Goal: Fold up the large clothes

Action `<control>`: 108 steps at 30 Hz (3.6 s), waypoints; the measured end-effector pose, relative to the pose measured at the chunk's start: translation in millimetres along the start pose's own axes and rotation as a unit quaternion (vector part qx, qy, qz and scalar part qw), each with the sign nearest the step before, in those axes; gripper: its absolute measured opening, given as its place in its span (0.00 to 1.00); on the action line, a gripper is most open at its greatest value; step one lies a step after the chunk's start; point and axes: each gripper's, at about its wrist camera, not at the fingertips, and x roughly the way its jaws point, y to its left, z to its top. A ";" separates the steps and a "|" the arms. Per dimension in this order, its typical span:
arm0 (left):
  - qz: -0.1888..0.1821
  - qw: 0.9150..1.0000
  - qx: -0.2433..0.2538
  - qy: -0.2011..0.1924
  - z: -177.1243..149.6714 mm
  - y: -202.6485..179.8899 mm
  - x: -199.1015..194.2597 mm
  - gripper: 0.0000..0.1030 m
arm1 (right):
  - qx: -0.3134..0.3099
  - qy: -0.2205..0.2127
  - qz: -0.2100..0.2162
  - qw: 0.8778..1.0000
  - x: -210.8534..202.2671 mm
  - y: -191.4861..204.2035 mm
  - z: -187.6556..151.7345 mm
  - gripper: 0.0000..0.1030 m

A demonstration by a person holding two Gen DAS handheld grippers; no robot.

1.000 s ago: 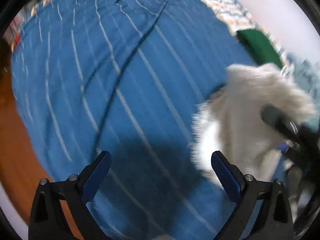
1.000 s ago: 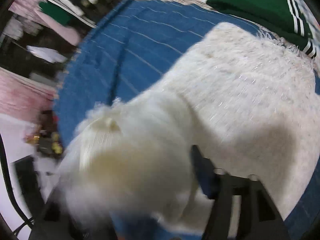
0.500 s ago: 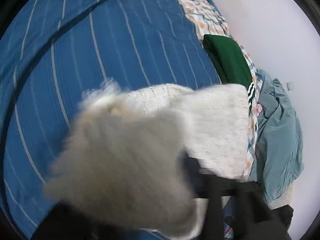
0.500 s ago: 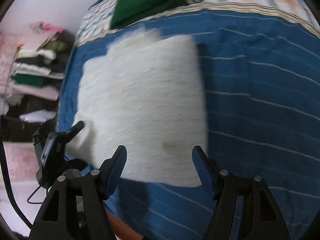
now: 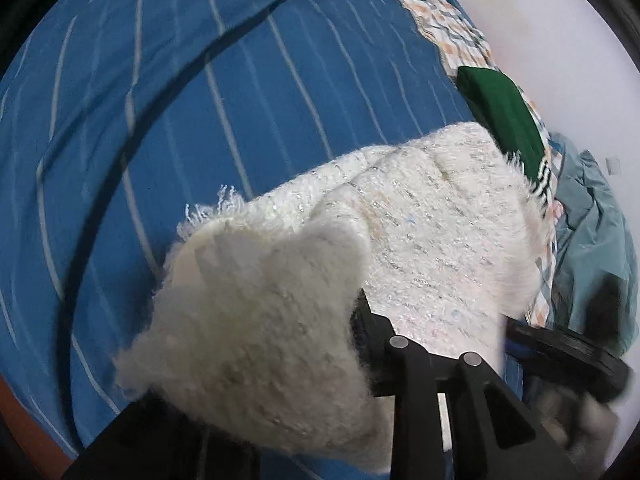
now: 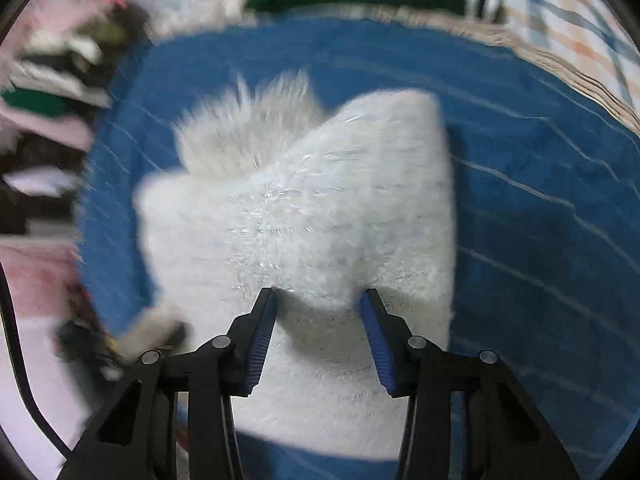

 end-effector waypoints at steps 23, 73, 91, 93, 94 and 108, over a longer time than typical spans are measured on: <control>0.270 0.910 0.316 -0.008 -20.9 -122.4 25.5 0.94 | 0.050 0.021 -0.011 0.998 -43.4 -34.1 -57.1 0.50; -0.023 0.992 -0.123 0.016 -10.9 31.0 -31.9 0.97 | 0.133 0.021 0.126 0.983 -63.9 -110.8 -63.8 0.49; -0.058 0.995 -0.074 -0.032 8.4 33.4 -5.3 0.20 | 0.099 0.046 0.402 0.909 76.5 -116.7 -28.7 0.82; -0.055 0.996 -0.064 -0.032 11.0 33.1 -4.7 0.20 | 0.088 0.042 0.412 0.906 81.6 -101.5 -21.4 0.83; -0.054 0.996 -0.062 -0.032 13.7 30.2 -3.3 0.20 | 0.083 0.039 0.414 0.906 83.9 -94.8 -19.6 0.83; -0.088 0.995 0.015 -0.048 108.1 -18.1 -73.5 0.18 | 0.087 -0.035 0.470 0.877 16.0 -21.4 6.6 0.51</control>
